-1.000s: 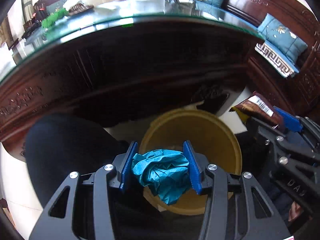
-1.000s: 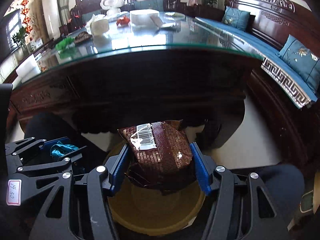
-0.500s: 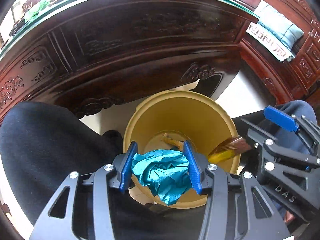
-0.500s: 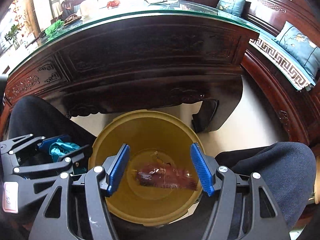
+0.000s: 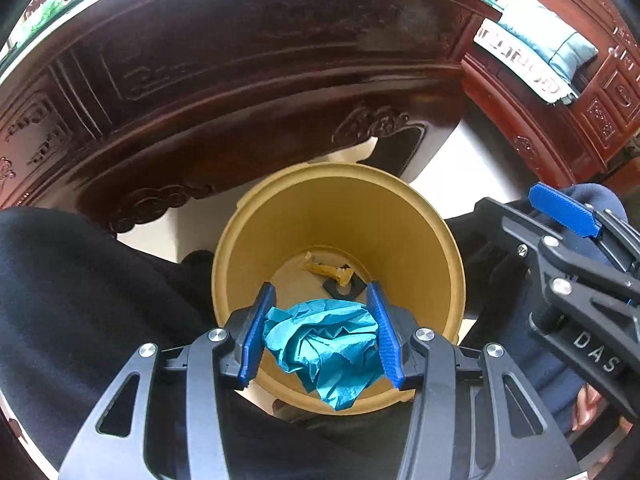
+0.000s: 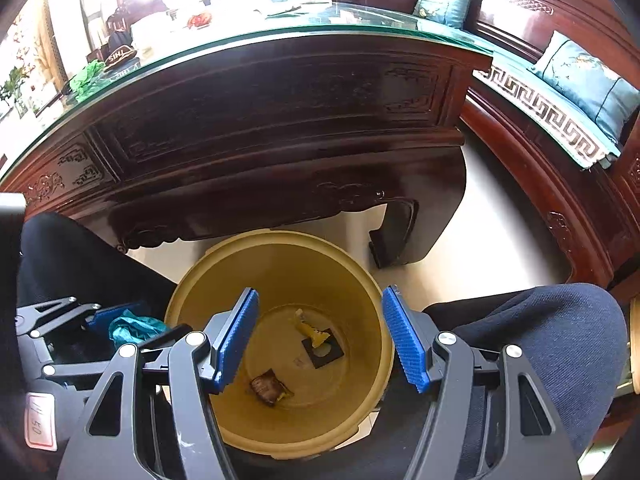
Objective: Collect trash
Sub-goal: 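Lower both items into the yellow bin and open both tools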
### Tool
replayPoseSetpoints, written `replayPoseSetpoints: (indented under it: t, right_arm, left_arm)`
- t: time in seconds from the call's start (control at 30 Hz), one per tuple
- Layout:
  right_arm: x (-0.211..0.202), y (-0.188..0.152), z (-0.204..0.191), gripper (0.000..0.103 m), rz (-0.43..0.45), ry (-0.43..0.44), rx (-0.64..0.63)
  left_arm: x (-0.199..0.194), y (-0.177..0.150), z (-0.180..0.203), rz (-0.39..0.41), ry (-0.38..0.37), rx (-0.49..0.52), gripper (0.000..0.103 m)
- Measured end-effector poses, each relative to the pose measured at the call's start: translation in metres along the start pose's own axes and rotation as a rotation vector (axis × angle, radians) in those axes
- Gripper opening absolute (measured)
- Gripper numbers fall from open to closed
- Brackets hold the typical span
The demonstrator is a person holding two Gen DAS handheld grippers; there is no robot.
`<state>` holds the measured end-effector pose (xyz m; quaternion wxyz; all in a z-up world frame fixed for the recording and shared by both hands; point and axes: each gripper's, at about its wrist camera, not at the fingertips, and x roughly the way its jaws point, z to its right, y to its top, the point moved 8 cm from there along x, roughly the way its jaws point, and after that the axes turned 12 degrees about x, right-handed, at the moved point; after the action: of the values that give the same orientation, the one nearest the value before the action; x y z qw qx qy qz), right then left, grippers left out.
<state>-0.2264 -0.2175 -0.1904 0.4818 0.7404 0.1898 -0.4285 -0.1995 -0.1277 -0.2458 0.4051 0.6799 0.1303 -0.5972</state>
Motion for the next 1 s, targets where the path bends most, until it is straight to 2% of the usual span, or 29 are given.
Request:
replayPoseSetpoints:
  t: [0.33,0.5,0.7,0.83,1.0]
  right_arm:
    - [0.005,0.002,0.004,0.065,-0.008,0.008,0.012]
    - [0.006,0.004,0.005,0.065,-0.007,0.011,0.017]
    - [0.007,0.01,0.001,0.065,-0.004,0.008,0.008]
    - [0.003,0.023,-0.009,0.065,0.017,0.03,-0.004]
    - [-0.014,0.058,-0.034,0.065,0.091,0.08,-0.028]
  left_arm:
    - [0.013,0.003,0.013,-0.041,-0.032,0.049,0.055]
    - [0.013,0.006,0.014,-0.034,-0.043,0.045,0.071]
    - [0.009,0.01,0.007,-0.021,-0.027,0.042,0.071]
    - [-0.007,0.021,-0.007,0.033,0.032,0.025,0.069]
    - [-0.047,0.051,-0.043,0.153,0.192,-0.006,0.069]
